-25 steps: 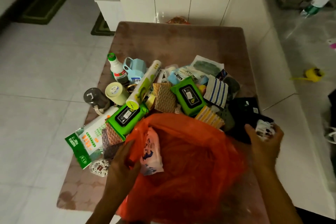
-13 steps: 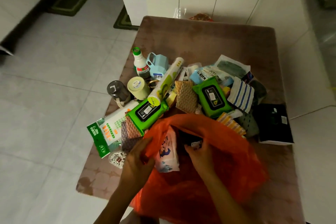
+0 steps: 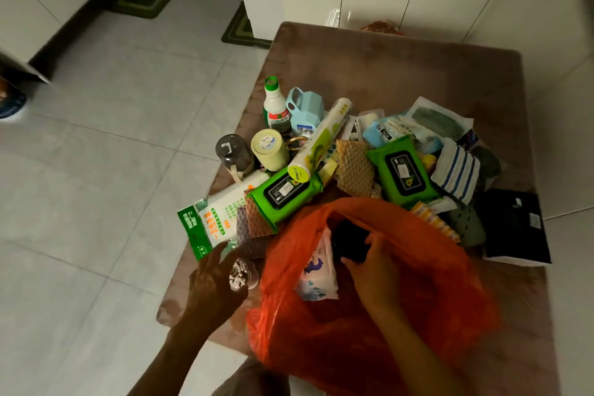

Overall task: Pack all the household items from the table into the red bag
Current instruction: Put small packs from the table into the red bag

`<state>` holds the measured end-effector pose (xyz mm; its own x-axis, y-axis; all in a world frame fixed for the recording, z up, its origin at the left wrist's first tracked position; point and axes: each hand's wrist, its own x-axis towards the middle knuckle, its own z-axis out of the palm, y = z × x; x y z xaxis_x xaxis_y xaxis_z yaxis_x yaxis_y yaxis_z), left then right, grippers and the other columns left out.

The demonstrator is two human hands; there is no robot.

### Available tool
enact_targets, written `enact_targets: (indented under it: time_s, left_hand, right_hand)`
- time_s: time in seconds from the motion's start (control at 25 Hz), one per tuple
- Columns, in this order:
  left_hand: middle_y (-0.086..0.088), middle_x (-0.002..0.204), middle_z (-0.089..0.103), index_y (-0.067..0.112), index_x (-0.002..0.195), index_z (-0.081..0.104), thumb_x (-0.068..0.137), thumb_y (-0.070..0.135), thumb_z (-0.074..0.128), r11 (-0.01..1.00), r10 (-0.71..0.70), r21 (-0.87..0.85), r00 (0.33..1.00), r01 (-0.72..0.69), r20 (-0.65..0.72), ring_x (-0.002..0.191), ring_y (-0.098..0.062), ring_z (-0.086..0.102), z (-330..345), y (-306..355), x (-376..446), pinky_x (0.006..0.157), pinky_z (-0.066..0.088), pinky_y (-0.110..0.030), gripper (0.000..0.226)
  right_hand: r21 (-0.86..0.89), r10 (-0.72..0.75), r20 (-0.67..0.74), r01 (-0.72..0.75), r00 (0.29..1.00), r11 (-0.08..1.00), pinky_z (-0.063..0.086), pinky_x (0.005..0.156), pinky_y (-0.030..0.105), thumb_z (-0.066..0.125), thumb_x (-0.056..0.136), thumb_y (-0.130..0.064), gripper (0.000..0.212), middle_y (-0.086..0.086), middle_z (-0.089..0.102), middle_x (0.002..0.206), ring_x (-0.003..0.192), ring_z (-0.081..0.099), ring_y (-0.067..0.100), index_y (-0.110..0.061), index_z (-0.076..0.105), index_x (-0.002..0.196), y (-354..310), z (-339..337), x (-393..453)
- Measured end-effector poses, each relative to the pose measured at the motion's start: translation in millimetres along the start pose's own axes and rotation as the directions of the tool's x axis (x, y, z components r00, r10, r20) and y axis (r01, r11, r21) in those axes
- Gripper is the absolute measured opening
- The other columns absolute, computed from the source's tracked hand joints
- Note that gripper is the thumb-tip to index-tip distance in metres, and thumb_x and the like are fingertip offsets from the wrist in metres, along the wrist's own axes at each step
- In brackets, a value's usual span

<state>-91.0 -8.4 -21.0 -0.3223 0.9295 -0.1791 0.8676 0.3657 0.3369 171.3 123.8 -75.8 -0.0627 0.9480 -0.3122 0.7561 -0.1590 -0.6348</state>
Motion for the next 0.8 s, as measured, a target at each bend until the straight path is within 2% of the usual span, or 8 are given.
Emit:
enact_targets:
  time_s: [0.2, 0.32, 0.36, 0.44, 0.52, 0.6, 0.72, 0.8]
  left_hand:
    - [-0.013, 0.107, 0.067, 0.014, 0.115, 0.062, 0.062, 0.012, 0.087, 0.989, 0.065, -0.131, 0.998, -0.062, 0.026, 0.092, -0.031, 0.067, 20, -9, 7, 0.066, 0.060, -0.041, 0.058]
    - [-0.006, 0.098, 0.067, 0.016, 0.109, 0.061, 0.063, 0.014, 0.089, 0.914, -0.159, -0.379, 0.987, 0.143, -0.012, 0.078, -0.020, 0.068, 23, -23, 15, 0.053, 0.053, -0.020, 0.054]
    - [-0.007, 0.100, 0.066, 0.017, 0.108, 0.061, 0.064, 0.012, 0.088, 0.833, -0.282, -0.493, 0.959, 0.250, 0.011, 0.076, -0.019, 0.067, 22, -32, 15, 0.050, 0.052, -0.016, 0.052]
    - [-0.017, 0.112, 0.062, 0.019, 0.103, 0.064, 0.069, 0.002, 0.081, 0.470, -0.459, -0.774, 0.867, 0.424, 0.196, 0.083, -0.024, 0.066, 14, -50, 9, 0.055, 0.059, -0.022, 0.041]
    - [-0.023, 0.125, 0.055, 0.018, 0.101, 0.064, 0.076, -0.004, 0.071, 0.101, -0.413, -0.880, 0.824, 0.464, 0.387, 0.099, -0.034, 0.063, -2, -60, -6, 0.066, 0.062, -0.033, 0.034]
    - [-0.022, 0.130, 0.051, 0.015, 0.107, 0.061, 0.078, -0.001, 0.064, -0.037, -0.318, -0.905, 0.853, 0.425, 0.413, 0.108, -0.038, 0.059, -22, -56, -17, 0.073, 0.061, -0.037, 0.033]
    - [-0.016, 0.122, 0.056, 0.014, 0.113, 0.059, 0.074, 0.012, 0.072, -0.009, -0.142, -0.944, 0.934, 0.330, 0.327, 0.106, -0.036, 0.060, -51, -13, -22, 0.074, 0.060, -0.038, 0.041]
    - [-0.010, 0.111, 0.063, 0.017, 0.112, 0.062, 0.066, 0.022, 0.079, 0.189, -0.024, -0.929, 0.948, 0.317, 0.319, 0.097, -0.028, 0.068, -63, 35, -18, 0.070, 0.061, -0.038, 0.050]
  right_hand:
    - [0.162, -0.038, 0.129, 0.017, 0.991, 0.987, 0.042, 0.105, 0.034, 0.074, 0.083, -0.012, 0.078, 0.009, 0.040, 0.151, 0.134, 0.044, 0.024, -0.014, 0.031, 0.149, -13, -13, 3]
    - [0.156, 0.000, -0.009, 0.001, 1.000, 0.988, 0.042, 0.102, 0.036, 0.072, 0.085, -0.014, 0.070, 0.006, 0.040, 0.150, 0.133, 0.044, 0.024, -0.020, 0.037, 0.145, 5, -24, -32]
    - [0.190, 0.034, -0.046, -0.024, 0.998, 0.981, 0.046, 0.097, 0.036, 0.071, 0.085, -0.012, 0.064, 0.006, 0.044, 0.146, 0.127, 0.049, 0.024, -0.021, 0.041, 0.142, 10, -27, -43]
    - [0.255, 0.113, -0.043, -0.098, 0.993, 0.962, 0.051, 0.086, 0.035, 0.070, 0.086, -0.010, 0.056, 0.004, 0.050, 0.138, 0.113, 0.054, 0.019, -0.023, 0.048, 0.135, 12, -32, -61]
    - [0.312, 0.151, 0.004, -0.145, 0.989, 0.939, 0.051, 0.080, 0.033, 0.069, 0.087, -0.010, 0.046, 0.000, 0.056, 0.129, 0.106, 0.058, 0.018, -0.027, 0.053, 0.126, 4, -37, -75]
    - [0.394, 0.104, 0.094, -0.133, 0.990, 0.910, 0.053, 0.074, 0.027, 0.069, 0.088, -0.013, 0.035, -0.007, 0.063, 0.116, 0.101, 0.063, 0.016, -0.035, 0.055, 0.112, -16, -47, -88]
    - [0.592, -0.169, 0.301, -0.045, 0.938, 0.804, 0.053, 0.072, 0.017, 0.074, 0.083, -0.036, 0.040, -0.017, 0.066, 0.114, 0.099, 0.066, 0.006, -0.043, 0.056, 0.118, -54, -60, -105]
    - [0.605, -0.347, 0.335, 0.082, 0.876, 0.792, 0.050, 0.081, 0.013, 0.074, 0.078, -0.053, 0.062, -0.022, 0.058, 0.127, 0.109, 0.060, 0.000, -0.040, 0.049, 0.133, -66, -61, -109]
